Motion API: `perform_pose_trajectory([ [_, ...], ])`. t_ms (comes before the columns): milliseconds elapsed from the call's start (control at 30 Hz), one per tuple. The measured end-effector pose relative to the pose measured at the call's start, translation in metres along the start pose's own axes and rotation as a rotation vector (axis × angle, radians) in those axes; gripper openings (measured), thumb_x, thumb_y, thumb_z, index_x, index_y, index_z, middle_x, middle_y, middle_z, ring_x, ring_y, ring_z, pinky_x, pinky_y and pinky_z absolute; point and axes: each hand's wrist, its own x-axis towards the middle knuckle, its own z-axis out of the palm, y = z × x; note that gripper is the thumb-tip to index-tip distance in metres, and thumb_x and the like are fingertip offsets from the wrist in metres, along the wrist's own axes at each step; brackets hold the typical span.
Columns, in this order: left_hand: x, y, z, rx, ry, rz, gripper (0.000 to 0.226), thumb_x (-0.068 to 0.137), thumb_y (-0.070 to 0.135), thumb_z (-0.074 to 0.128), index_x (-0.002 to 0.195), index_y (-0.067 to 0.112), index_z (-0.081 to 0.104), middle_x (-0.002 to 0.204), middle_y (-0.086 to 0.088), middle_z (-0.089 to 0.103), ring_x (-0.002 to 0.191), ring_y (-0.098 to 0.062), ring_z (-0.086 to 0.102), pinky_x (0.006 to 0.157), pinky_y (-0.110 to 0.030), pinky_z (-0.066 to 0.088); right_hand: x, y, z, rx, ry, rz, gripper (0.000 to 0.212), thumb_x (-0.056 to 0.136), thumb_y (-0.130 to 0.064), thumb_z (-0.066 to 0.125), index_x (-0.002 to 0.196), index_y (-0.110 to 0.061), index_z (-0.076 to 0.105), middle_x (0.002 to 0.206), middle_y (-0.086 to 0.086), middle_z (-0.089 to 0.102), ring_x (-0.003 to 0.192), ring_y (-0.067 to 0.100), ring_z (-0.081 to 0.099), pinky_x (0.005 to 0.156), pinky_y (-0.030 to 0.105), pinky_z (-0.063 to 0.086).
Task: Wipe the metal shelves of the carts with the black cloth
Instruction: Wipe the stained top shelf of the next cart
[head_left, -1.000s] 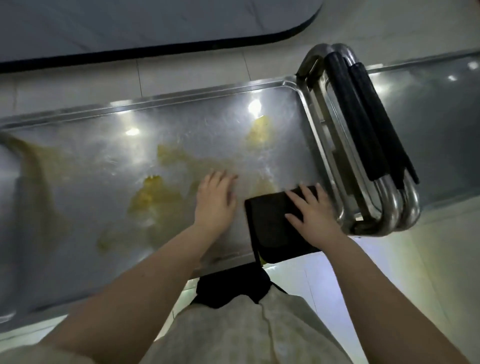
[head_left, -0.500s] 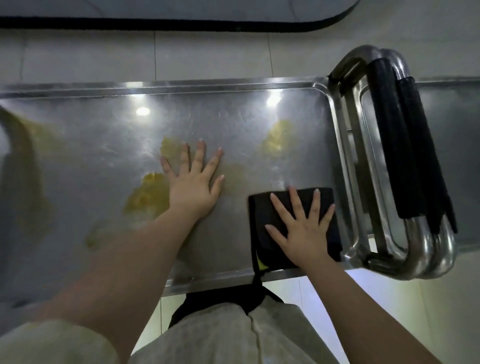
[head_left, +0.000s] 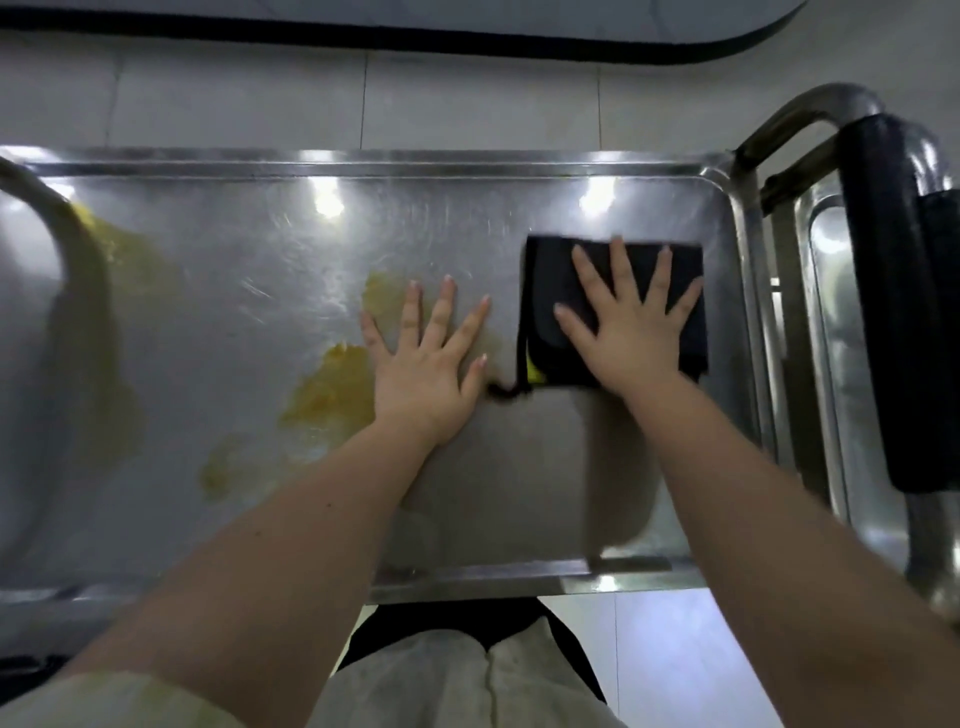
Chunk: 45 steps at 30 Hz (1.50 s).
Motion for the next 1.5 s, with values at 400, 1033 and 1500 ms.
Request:
perform_pose_trajectory([
  [400,-0.001,-0.002,0.006,0.010,0.042,0.047,0.060,0.099,0.056,0.013,0.155,0.044,-0.005,0.165,0.003,-0.010,0.151,-0.034,-0.010,0.108,-0.075,-0.002,-0.064,-0.002,0.024,0.011,0.013,-0.042,0.062,0.091,-0.075,0.005,0.147,-0.056,-0.013,0.164,-0.008,-0.004,0.148,0.042,-0.012,0.111,0.072,-0.007],
  [1033,0.006,0.003,0.001,0.058,0.010,0.013,0.061,0.098,0.059,0.015,0.155,0.046,-0.001,0.166,0.004,-0.004,0.152,-0.033,-0.004,0.111,-0.072,-0.004,0.088,0.084,-0.039,-0.058,0.055,0.136,0.071,0.088,-0.078,0.010,0.153,-0.050,0.001,0.165,-0.010,-0.005,0.149,0.037,-0.014,0.115,0.064,-0.009],
  [1500,0.006,0.005,0.001,0.086,0.019,-0.007,0.060,0.097,0.060,0.014,0.154,0.047,0.004,0.166,0.005,0.002,0.152,-0.030,0.001,0.112,-0.070,-0.002,0.104,-0.004,-0.033,-0.008,0.058,-0.120,0.070,0.087,-0.080,0.018,0.150,-0.056,-0.001,0.164,-0.015,-0.008,0.148,0.039,-0.016,0.113,0.067,-0.011],
])
